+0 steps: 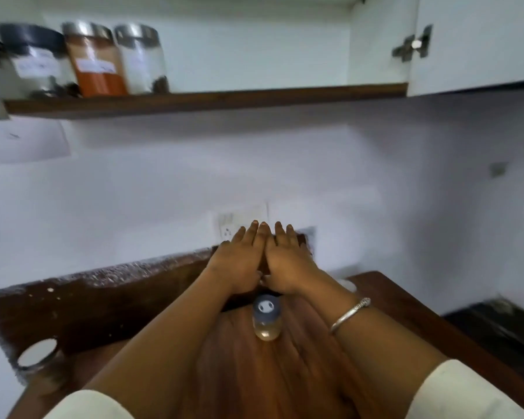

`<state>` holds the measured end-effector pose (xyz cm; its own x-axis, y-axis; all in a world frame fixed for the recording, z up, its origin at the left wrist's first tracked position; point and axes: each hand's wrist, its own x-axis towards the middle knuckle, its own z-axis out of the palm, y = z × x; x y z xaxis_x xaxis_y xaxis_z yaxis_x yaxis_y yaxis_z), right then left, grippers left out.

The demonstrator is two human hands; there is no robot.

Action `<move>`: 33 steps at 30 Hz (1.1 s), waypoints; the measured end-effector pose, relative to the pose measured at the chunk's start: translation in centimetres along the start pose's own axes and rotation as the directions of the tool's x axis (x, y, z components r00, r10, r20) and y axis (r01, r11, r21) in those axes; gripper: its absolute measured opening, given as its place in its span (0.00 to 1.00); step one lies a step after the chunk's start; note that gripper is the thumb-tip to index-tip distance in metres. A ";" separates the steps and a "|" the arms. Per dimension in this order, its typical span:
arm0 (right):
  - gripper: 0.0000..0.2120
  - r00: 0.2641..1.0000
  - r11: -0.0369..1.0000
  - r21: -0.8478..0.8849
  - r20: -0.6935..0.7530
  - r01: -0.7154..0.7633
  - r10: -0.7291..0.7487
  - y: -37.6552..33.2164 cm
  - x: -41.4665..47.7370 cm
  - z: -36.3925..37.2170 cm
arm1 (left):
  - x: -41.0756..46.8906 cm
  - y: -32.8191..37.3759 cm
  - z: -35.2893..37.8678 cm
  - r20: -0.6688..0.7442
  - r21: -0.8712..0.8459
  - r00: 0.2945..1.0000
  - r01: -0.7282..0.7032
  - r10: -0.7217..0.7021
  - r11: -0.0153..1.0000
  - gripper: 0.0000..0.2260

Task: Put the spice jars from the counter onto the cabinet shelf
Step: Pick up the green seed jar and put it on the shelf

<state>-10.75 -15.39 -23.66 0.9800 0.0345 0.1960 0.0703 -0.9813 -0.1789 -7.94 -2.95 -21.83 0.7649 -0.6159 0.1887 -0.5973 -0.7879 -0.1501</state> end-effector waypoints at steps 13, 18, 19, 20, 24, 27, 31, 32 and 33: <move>0.45 0.974 0.998 -0.048 0.218 -0.050 0.060 20.0 -2.2 8.6 | 10.4 14.1 13.0 0.225 -0.226 0.971 -0.022 0.074 0.974 0.43; 0.43 0.984 0.990 -0.137 0.179 0.040 -0.015 27.1 -0.7 12.3 | 15.0 17.2 18.8 0.288 -0.318 0.957 0.060 0.036 0.946 0.42; 0.44 0.983 0.993 -0.113 0.183 0.018 0.003 28.0 -0.4 12.9 | 15.6 17.6 19.7 0.290 -0.334 0.957 0.088 0.013 0.938 0.43; 0.46 0.978 0.997 -0.075 0.209 -0.005 0.021 28.8 0.1 13.6 | 16.2 17.9 20.7 0.293 -0.351 0.956 0.126 -0.019 0.928 0.44; 0.48 0.955 0.999 0.029 0.295 -0.043 0.032 31.0 2.1 16.6 | 17.9 18.0 24.1 0.354 -0.395 0.930 0.243 -0.097 0.886 0.45; 0.48 0.945 0.994 0.073 0.322 -0.083 0.055 32.1 4.0 18.8 | 19.2 17.5 26.4 0.407 -0.404 0.907 0.288 -0.112 0.868 0.44; 0.47 0.951 0.984 0.130 0.299 -0.121 0.077 33.3 6.3 21.3 | 20.3 17.1 28.3 0.428 -0.451 0.892 0.348 -0.144 0.822 0.43; 0.47 0.955 0.982 0.144 0.288 -0.120 0.074 33.6 6.8 21.9 | 20.6 17.0 28.8 0.434 -0.466 0.888 0.362 -0.148 0.807 0.43; 0.46 0.957 0.980 0.157 0.280 -0.120 0.072 33.9 7.1 22.5 | 20.8 16.9 29.3 0.445 -0.482 0.883 0.376 -0.149 0.792 0.43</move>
<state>2.81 -44.13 -49.97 0.9954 0.0150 -0.0951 -0.0194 -0.9364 -0.3504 4.90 -29.02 -48.85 0.8717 -0.4258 -0.2426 -0.3014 -0.8561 0.4197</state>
